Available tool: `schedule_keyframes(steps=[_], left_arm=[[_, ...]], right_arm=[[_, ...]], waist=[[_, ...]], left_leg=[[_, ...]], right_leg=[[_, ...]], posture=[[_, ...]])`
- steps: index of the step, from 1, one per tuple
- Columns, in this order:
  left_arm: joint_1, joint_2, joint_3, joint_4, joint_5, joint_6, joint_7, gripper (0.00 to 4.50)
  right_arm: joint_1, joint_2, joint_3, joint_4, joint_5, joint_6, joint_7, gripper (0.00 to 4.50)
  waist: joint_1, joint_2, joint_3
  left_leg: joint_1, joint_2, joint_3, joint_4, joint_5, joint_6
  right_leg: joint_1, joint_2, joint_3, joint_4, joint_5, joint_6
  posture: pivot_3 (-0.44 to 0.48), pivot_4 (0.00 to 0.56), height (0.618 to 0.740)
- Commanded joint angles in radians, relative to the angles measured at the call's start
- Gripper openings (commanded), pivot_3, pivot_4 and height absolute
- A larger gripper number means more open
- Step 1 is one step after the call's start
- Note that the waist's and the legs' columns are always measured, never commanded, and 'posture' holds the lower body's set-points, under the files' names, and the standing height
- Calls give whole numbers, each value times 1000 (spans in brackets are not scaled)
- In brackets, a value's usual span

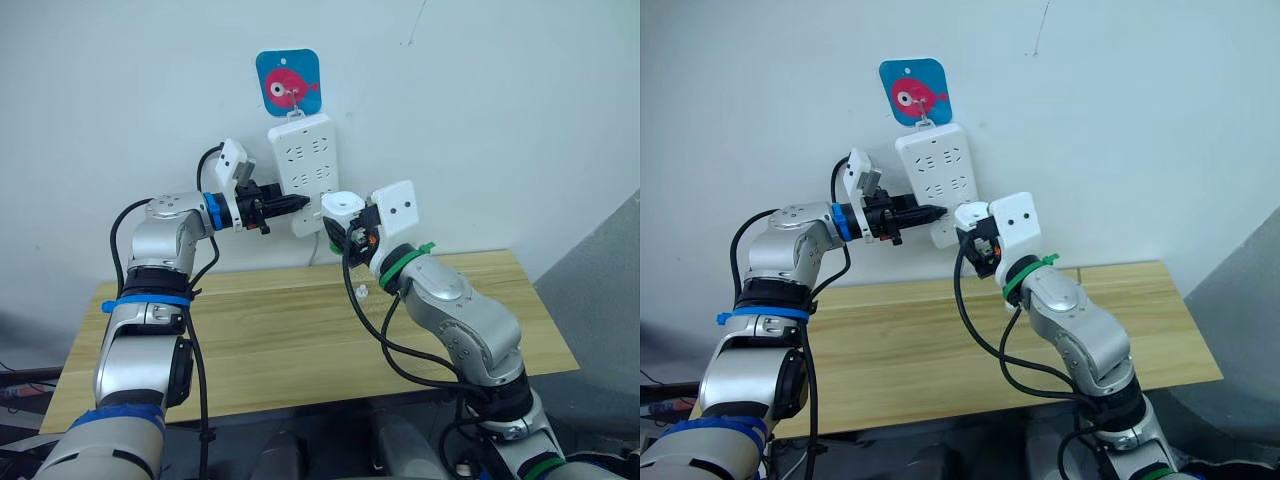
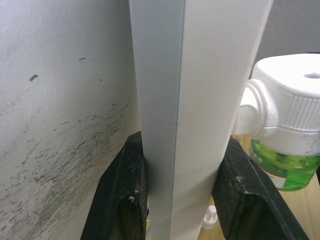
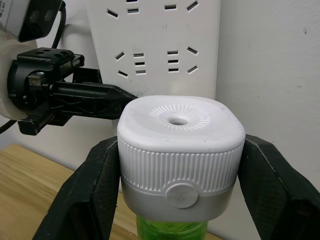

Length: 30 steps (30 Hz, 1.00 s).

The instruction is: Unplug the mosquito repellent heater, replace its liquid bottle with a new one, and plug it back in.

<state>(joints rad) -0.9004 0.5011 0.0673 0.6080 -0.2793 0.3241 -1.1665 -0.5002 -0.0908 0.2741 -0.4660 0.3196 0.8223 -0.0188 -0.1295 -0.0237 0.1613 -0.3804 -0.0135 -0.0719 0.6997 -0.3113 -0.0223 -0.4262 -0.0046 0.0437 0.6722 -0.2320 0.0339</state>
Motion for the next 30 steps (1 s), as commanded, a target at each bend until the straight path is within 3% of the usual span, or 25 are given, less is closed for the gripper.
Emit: schedule_keyframes(steps=[1,30], left_arm=[[-13,-2,16,-44,-29,-2,5,1300],[-2,-4,16,-87,-37,47,-6,1300]], right_arm=[[-7,18,-2,-18,-33,-41,14,2999],[-18,85,-4,93,-160,-126,85,2999]], waist=[[0,0,0],[-7,0,0]], left_leg=[[0,0,0,0,0,0],[0,-1,0,0,1,-2]], right_leg=[[-1,0,0,1,0,0],[-3,0,0,5,0,0]], posture=[[-193,111,740],[-194,112,740]])
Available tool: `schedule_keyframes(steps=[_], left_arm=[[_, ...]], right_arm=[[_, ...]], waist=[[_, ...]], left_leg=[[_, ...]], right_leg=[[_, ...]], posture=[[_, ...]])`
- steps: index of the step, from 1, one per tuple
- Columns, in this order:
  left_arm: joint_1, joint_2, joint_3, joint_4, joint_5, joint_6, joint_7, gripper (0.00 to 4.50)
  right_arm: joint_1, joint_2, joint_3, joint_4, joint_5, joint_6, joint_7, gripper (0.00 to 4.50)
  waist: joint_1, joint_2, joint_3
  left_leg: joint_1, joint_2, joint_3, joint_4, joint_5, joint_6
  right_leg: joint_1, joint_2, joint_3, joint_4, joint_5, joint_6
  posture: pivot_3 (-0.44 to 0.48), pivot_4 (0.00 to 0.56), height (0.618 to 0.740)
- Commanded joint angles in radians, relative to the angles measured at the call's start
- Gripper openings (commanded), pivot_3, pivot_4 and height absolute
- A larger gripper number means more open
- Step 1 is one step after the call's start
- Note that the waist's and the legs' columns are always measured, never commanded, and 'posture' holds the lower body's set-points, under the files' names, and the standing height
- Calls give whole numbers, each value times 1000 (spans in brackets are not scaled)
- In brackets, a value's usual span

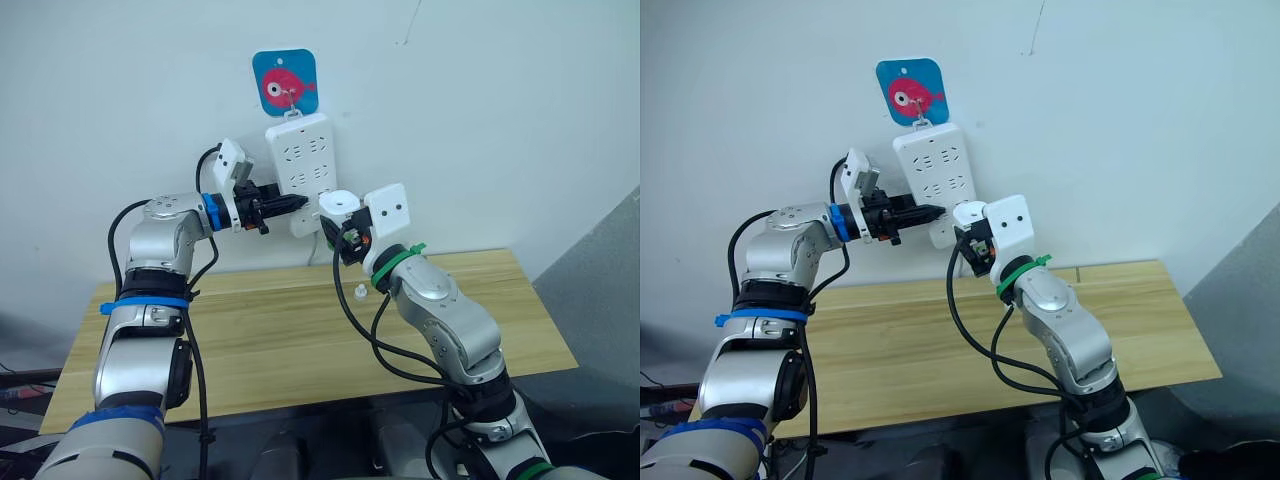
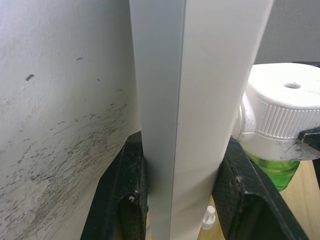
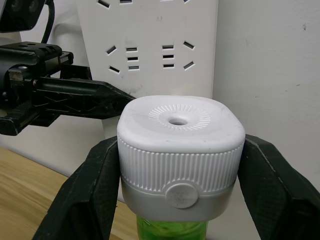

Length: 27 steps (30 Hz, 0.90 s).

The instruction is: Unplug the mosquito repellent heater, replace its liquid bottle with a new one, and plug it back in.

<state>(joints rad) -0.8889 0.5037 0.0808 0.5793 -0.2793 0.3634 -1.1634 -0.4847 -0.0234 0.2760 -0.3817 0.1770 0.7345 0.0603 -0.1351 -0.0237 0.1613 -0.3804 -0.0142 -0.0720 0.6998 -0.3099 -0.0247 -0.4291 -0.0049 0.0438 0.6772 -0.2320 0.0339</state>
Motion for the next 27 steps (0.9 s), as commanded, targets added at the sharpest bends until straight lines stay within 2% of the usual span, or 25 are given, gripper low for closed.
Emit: schedule_keyframes(steps=[1,15,25,27], left_arm=[[-12,-8,2,-62,-39,13,-12,1300],[10,-15,1,-115,-61,64,-19,1300],[21,-4,6,-112,-44,40,-6,1300],[17,-1,6,-97,-36,23,-2,1300]], right_arm=[[-43,24,-8,25,-20,-41,5,2999],[-114,89,-38,181,-39,-94,22,2999],[-104,101,-40,182,-34,-114,55,2998],[-93,101,-47,167,-33,-115,53,3729]], waist=[[-4,0,0],[-13,1,-2],[-20,1,-4],[-18,1,-4]], left_leg=[[0,0,0,0,0,0],[2,1,0,0,2,-4],[2,1,0,0,3,-4],[2,1,0,0,3,-4]], right_leg=[[0,0,0,0,0,0],[-1,1,0,3,0,0],[-1,1,0,4,0,0],[-1,1,0,3,0,0]], posture=[[-194,112,740],[-188,110,740],[-176,106,740],[-176,106,740]])
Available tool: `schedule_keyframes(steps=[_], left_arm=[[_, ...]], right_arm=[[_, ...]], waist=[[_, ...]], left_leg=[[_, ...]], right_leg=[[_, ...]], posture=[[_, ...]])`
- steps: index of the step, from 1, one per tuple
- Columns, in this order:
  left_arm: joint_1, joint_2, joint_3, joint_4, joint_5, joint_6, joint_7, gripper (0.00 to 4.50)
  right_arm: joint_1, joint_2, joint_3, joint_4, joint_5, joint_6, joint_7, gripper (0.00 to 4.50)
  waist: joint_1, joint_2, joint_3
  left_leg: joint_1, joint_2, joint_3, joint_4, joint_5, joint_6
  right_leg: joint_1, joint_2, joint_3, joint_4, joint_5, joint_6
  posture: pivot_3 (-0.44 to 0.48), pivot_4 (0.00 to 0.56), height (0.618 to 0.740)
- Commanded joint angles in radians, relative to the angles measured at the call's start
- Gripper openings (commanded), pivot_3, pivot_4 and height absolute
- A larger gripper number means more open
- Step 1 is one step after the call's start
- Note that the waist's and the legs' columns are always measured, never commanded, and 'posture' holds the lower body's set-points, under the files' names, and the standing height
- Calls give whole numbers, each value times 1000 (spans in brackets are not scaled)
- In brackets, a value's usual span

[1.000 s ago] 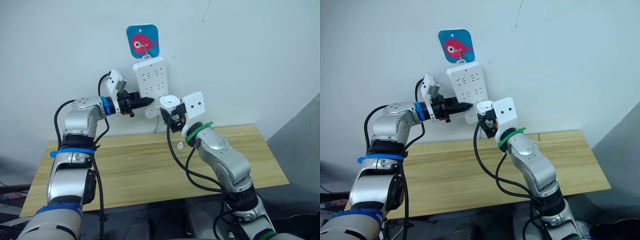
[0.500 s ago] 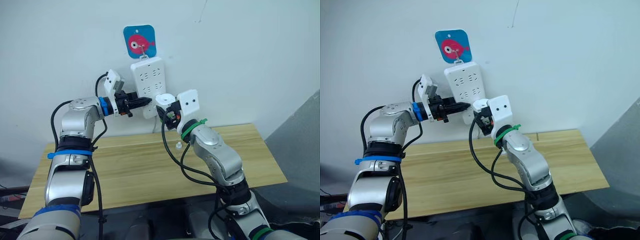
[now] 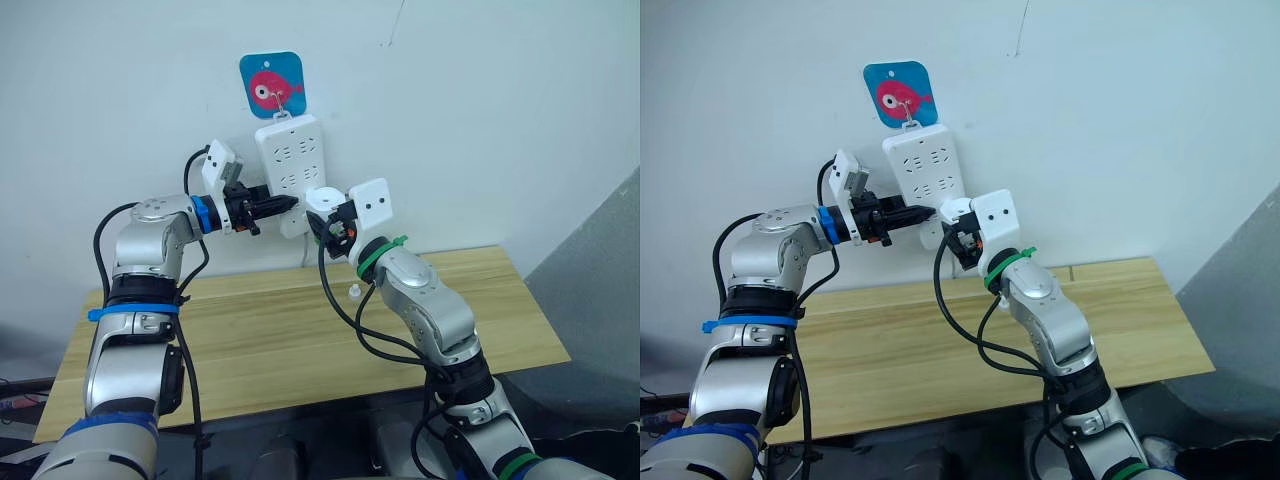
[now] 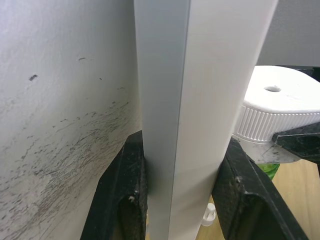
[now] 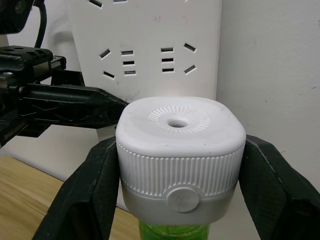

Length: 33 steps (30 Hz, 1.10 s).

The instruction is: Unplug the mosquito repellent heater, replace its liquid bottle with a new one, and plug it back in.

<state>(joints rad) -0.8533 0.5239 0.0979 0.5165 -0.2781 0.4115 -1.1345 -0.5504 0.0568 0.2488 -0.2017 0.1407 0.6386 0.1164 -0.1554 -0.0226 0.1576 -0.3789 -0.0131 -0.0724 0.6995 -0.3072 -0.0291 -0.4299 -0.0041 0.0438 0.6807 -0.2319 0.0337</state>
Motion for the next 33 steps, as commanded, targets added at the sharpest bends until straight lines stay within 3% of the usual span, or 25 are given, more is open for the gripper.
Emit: schedule_keyframes(steps=[1,3,12,13,21,28,33], left_arm=[[-20,-20,-10,-25,-30,-38,-27,1300],[-23,-17,-12,-10,-21,-62,-23,1300],[-30,-1,-1,76,7,-209,13,1300],[-33,2,1,90,12,-223,24,2041],[-23,55,4,154,46,-332,41,4479],[56,155,47,126,46,-369,81,4479],[185,233,94,14,21,-347,98,4479]], right_arm=[[-21,21,-26,-21,2,-15,-8,4001],[-15,11,-29,-39,-8,-2,-10,4494],[81,-87,-38,-321,35,176,32,4500],[86,-96,-38,-341,41,189,41,4500],[108,-185,-46,-467,86,287,100,4500],[110,-265,-55,-513,122,296,156,4500],[120,-300,-57,-527,140,275,183,4500]], waist=[[7,0,-1],[10,0,-1],[11,0,-3],[12,0,-4],[11,0,-4],[-10,0,-4],[-19,0,-4]], left_leg=[[0,0,-1,0,0,0],[-2,0,-1,-1,0,0],[-10,-1,1,-1,0,0],[-10,-1,1,-1,0,0],[-10,-1,1,-1,0,0],[-3,2,3,-2,1,0],[-2,6,2,-4,1,0]], right_leg=[[0,0,0,0,0,0],[-1,0,-1,-1,0,0],[-11,-3,0,-1,0,0],[-11,-3,0,-1,0,0],[-10,-2,0,-1,0,0],[-7,2,0,1,0,-1],[-8,5,0,1,0,-2]], posture=[[-176,106,740],[-176,106,740],[-178,103,740],[-178,103,740],[-171,109,740],[-159,114,740],[-146,116,740]])
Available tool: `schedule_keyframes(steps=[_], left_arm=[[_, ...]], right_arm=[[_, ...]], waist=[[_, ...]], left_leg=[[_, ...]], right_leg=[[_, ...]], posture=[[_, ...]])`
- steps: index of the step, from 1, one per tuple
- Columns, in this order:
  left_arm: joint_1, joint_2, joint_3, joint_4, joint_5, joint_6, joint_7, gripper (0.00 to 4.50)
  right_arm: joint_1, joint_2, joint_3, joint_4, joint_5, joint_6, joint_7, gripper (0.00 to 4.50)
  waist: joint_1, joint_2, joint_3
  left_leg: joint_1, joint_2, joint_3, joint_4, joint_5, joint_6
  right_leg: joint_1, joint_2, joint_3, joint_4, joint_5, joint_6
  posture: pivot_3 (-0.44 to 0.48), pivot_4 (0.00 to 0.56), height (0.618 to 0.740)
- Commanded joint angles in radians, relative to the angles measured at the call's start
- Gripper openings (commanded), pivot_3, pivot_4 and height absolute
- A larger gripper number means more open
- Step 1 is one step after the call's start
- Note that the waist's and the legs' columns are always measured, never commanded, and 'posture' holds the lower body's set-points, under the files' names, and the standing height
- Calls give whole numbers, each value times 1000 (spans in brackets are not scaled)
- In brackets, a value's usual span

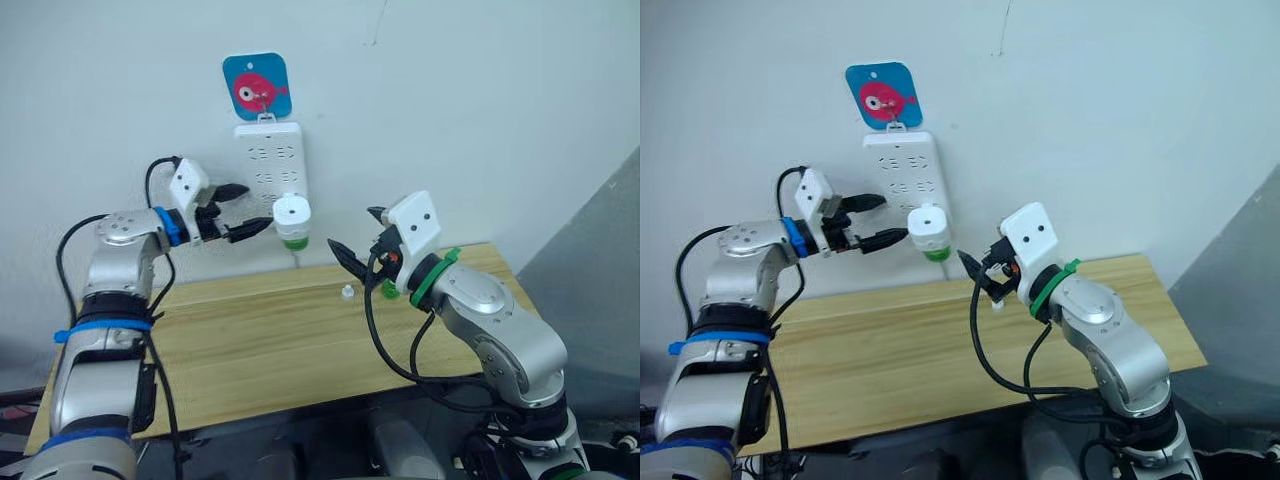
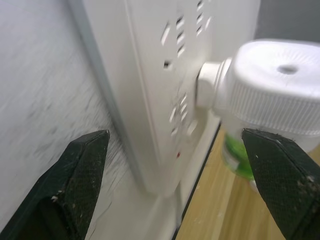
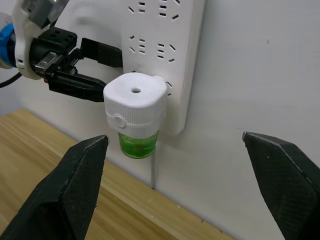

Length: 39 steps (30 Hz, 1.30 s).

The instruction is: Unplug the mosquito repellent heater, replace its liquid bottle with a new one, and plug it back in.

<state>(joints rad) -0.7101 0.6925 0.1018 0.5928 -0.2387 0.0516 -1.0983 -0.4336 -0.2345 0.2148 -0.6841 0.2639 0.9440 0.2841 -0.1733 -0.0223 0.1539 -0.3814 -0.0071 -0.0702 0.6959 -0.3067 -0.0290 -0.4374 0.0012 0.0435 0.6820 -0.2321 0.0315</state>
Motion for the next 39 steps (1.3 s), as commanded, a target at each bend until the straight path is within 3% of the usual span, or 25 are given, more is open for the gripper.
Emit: schedule_keyframes(steps=[1,5,9,14,18,26,27,39], left_arm=[[82,76,103,-101,-29,23,60,4479],[316,99,161,-359,-84,37,50,4479],[585,94,240,-715,-196,167,78,4479],[751,56,247,-1005,-304,288,155,4479],[780,12,208,-1150,-348,331,218,4500],[862,-51,152,-1288,-358,355,309,4500],[872,-54,146,-1293,-352,351,315,4500],[854,-64,79,-1283,-323,325,344,4500]], right_arm=[[5,-14,-20,-45,16,-38,19,4500],[13,-49,14,-39,-4,-114,54,4500],[35,-82,46,-34,-4,-198,110,4500],[23,-75,34,40,8,-246,146,4500],[7,-66,73,125,-26,-287,157,3176],[-39,-21,127,259,-87,-365,157,190],[-43,-12,129,274,-93,-373,153,36],[-85,69,146,422,-158,-427,142,36]], waist=[[-2,0,0],[11,0,0],[31,0,0],[70,0,1],[88,1,2],[86,1,2],[86,1,2],[87,2,2]], left_leg=[[0,0,0,0,0,0],[-1,0,0,-1,0,0],[-3,-2,3,0,-1,0],[2,-2,3,0,-1,-1],[18,-1,3,-1,-1,0],[18,0,4,-4,-1,0],[18,0,4,-4,-1,0],[18,0,5,-4,-1,0]], right_leg=[[0,0,0,0,0,0],[-1,-1,0,-1,0,-1],[-1,-5,1,-4,0,-1],[2,-5,0,-3,-1,-1],[20,-3,-1,-5,-8,-3],[18,-1,1,-4,-5,-7],[18,-1,0,-4,-6,-7],[18,0,0,-4,-6,-8]], posture=[[-146,116,740],[-125,118,740],[-105,127,740],[-82,129,740],[-86,129,740],[-94,129,740],[-93,127,740],[-93,124,740]])
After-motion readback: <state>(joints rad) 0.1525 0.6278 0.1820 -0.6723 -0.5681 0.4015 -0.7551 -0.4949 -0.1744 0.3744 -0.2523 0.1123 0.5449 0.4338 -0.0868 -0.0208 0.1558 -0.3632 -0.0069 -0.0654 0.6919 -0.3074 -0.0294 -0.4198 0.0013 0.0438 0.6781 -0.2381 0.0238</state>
